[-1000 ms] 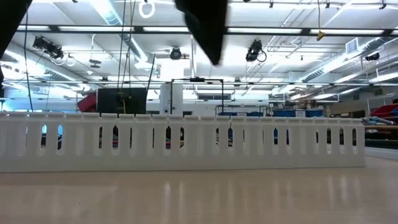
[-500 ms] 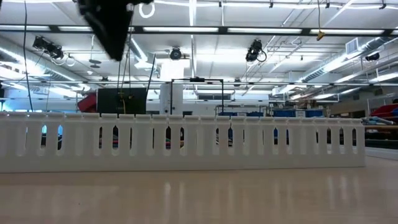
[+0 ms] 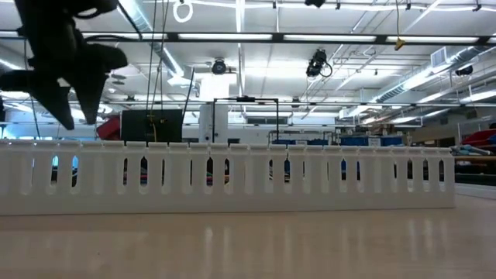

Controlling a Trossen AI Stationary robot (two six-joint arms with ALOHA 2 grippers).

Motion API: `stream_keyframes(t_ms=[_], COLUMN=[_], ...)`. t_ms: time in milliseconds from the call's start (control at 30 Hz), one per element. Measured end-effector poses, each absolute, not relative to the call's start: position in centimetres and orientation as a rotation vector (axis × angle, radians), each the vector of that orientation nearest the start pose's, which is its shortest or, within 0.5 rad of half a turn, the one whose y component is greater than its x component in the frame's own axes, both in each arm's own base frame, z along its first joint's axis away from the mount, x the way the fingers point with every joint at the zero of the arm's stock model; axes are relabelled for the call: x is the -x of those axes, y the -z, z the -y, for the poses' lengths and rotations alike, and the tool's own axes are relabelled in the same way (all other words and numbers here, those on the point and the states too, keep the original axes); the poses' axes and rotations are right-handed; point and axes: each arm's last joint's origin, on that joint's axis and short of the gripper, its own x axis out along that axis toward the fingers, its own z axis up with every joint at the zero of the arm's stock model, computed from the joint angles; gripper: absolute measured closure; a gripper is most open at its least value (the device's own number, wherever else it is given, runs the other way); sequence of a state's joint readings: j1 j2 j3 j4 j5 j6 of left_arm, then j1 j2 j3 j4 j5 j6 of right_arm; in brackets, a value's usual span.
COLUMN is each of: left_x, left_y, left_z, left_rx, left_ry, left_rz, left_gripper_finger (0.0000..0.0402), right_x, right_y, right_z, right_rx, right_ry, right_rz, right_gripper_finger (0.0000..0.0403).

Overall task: Ziptie cables
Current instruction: Put the ziptied cables in a white cable duct

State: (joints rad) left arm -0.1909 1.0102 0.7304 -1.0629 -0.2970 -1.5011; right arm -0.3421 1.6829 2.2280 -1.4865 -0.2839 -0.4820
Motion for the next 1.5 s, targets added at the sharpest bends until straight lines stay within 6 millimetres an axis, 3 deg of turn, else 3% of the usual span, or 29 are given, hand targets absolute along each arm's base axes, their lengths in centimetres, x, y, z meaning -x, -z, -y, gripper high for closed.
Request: stream_keyframes(t_ms=[167, 467, 767, 867, 1000, 1033, 1233, 1367, 1500], left_x=[-14.6, -16.6, -19.2, -20.1, -20.7, -21.0, -23.4, -24.5, -24.8], left_y=[-20.0, -16.1, -13.0, -13.2, -14.3, -14.8, -19.9, -24.4, -29.3], left_z=[1.3, 1.8, 2.1, 2.2, 2.1, 2.0, 1.8, 2.6, 3.5], left_rx=[0.982, 0.927, 0.746, 0.611, 0.369, 0.329, 0.09, -0.008, -0.059], left_ry=[-1.015, -0.944, -0.895, -0.873, -0.831, -0.827, -0.758, -0.707, -0.659], left_rz=[-0.926, -1.057, -1.171, -1.264, -1.332, -1.316, -1.284, -1.261, -1.234], left_gripper_finger=[0.0213, 0.0213, 0.0217, 0.026, 0.0373, 0.0383, 0.0395, 0.0399, 0.0401], right_x=[-28.3, -30.1, -30.7, -30.7, -30.8, -30.8, -30.9, -30.1, -28.5], right_y=[-43.7, -39.0, -37.6, -37.7, -37.7, -37.7, -37.3, -35.0, -32.1], right_z=[9.3, 10.1, 10.3, 10.3, 10.4, 10.4, 9.4, 7.6, 6.2], right_rx=[0.147, 0.141, 0.136, 0.133, 0.104, 0.089, -0.002, -0.04, -0.075], right_ry=[-0.195, -0.226, -0.231, -0.224, -0.202, -0.192, -0.165, -0.188, -0.142], right_rz=[-0.971, -1.041, -1.044, -1.038, -1.035, -1.037, -1.06, -1.108, -1.028], right_gripper_finger=[0.0292, 0.0292, 0.0292, 0.0292, 0.0292, 0.0292, 0.0292, 0.0292, 0.0292])
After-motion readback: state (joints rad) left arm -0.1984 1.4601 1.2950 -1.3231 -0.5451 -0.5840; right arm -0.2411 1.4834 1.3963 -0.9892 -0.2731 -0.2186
